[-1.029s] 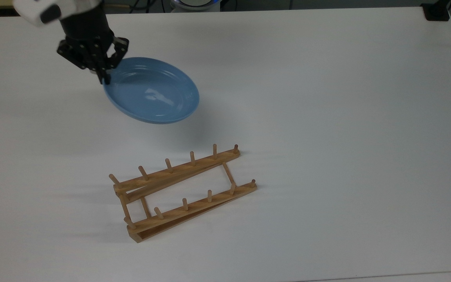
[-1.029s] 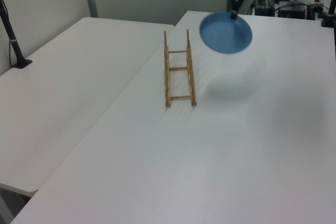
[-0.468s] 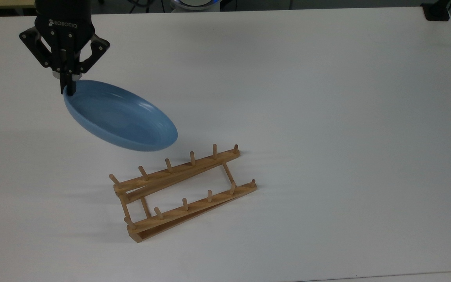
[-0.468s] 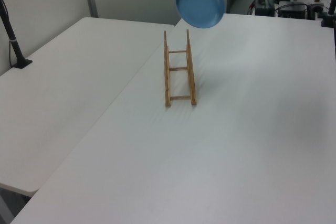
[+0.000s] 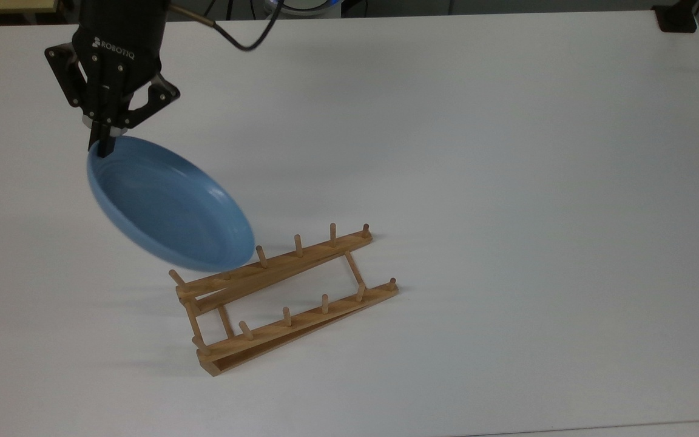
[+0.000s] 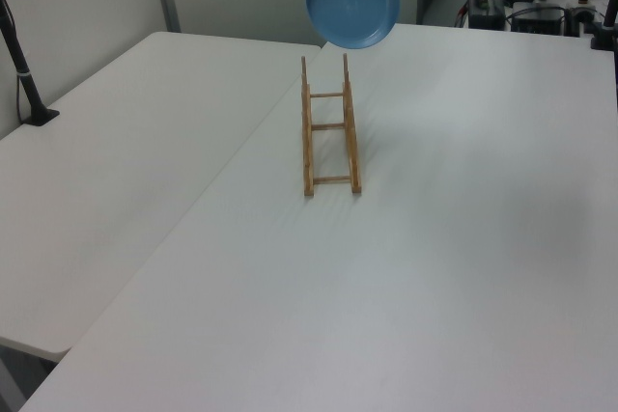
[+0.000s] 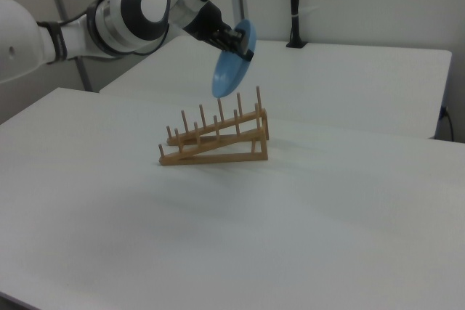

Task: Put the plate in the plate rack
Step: 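Lift the plate by its rim and carry it toward the rack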

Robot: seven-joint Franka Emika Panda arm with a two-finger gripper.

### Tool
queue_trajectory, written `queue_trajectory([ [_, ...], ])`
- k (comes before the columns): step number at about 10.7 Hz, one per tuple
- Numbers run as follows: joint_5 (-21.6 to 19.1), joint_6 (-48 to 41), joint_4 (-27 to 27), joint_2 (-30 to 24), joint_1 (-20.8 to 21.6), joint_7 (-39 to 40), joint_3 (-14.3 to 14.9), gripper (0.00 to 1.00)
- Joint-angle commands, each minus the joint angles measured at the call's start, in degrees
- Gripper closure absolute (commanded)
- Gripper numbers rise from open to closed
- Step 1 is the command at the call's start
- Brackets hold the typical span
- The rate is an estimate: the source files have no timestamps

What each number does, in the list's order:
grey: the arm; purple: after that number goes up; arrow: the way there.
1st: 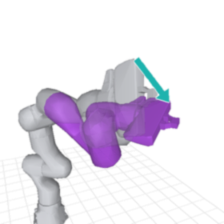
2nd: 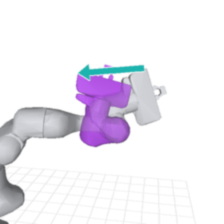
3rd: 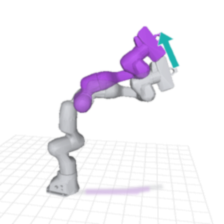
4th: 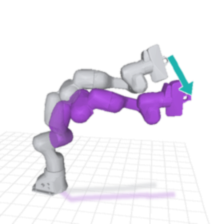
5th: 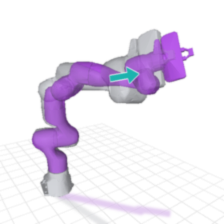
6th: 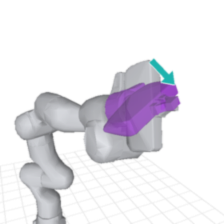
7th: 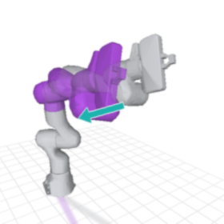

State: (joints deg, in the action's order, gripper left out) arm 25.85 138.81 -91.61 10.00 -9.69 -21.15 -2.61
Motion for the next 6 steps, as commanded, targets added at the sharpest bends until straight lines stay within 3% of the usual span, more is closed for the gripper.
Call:
queue_trajectory([
  [1, 8.59, 1.55, 0.37, 2.12, 0.89, -11.44, 0.32, 1.00],
  [4, 10.89, 1.55, 0.64, 4.14, 3.17, -14.52, 0.41, 1.00],
  [6, 17.36, 1.55, 0.64, 4.93, 5.02, -21.78, 0.41, 1.00],
])
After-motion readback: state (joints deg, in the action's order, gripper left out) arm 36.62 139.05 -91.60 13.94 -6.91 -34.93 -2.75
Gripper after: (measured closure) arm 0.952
